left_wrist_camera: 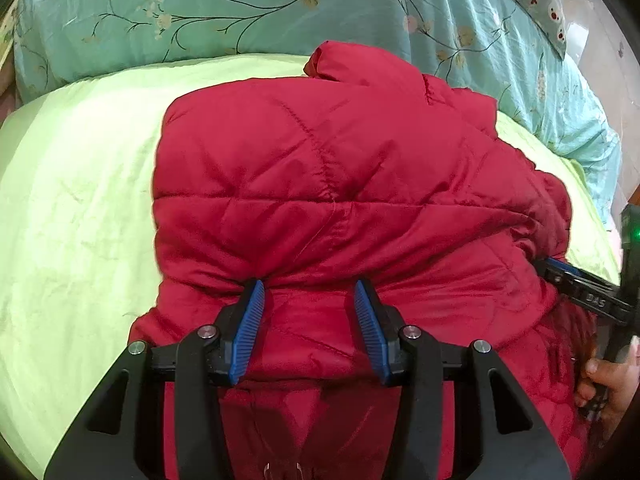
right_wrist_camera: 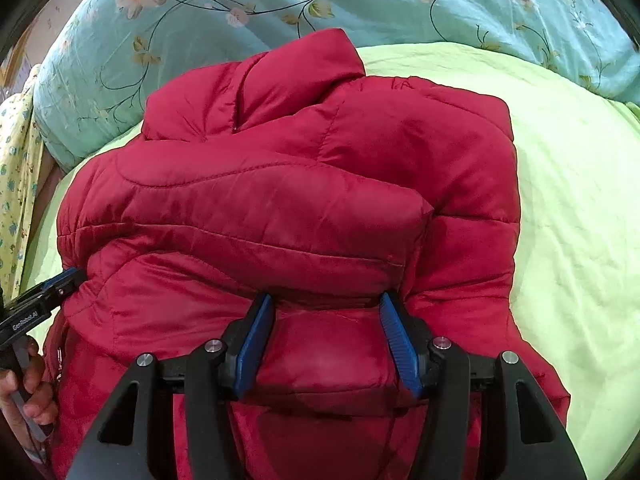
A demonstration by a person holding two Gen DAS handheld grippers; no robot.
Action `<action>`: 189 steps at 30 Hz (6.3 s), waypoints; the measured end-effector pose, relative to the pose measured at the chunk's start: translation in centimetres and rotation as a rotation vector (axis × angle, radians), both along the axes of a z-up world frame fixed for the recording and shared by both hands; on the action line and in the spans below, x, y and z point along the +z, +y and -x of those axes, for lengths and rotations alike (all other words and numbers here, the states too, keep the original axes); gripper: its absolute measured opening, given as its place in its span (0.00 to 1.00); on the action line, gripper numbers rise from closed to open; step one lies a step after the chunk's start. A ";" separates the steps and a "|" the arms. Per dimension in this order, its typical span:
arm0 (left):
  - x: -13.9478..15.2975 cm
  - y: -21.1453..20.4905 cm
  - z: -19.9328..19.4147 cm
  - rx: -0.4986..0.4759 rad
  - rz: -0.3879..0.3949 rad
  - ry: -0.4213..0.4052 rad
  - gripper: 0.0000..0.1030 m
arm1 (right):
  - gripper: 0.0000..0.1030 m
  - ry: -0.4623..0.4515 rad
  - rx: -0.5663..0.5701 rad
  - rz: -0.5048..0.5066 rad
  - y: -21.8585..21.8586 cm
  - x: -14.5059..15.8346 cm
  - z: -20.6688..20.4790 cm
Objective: Fold large clothes
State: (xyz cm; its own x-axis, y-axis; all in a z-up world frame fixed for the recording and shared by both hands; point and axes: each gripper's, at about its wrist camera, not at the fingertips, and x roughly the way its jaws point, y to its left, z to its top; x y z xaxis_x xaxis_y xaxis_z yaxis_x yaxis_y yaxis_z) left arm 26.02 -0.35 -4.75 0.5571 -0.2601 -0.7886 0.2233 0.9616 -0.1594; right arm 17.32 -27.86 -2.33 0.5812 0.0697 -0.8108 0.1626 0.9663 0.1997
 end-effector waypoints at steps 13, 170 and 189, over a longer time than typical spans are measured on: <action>2.0 6.7 8.1 0.126 0.063 0.003 0.45 | 0.58 -0.063 0.009 -0.053 0.1 4.6 4.5; 14.3 9.9 9.0 0.048 0.352 -0.132 0.19 | 0.31 -0.385 -0.087 -0.376 -7.5 14.5 14.8; 8.3 6.3 -5.4 0.174 0.273 0.002 0.20 | 0.33 -0.269 -0.316 -0.401 -11.9 6.7 2.6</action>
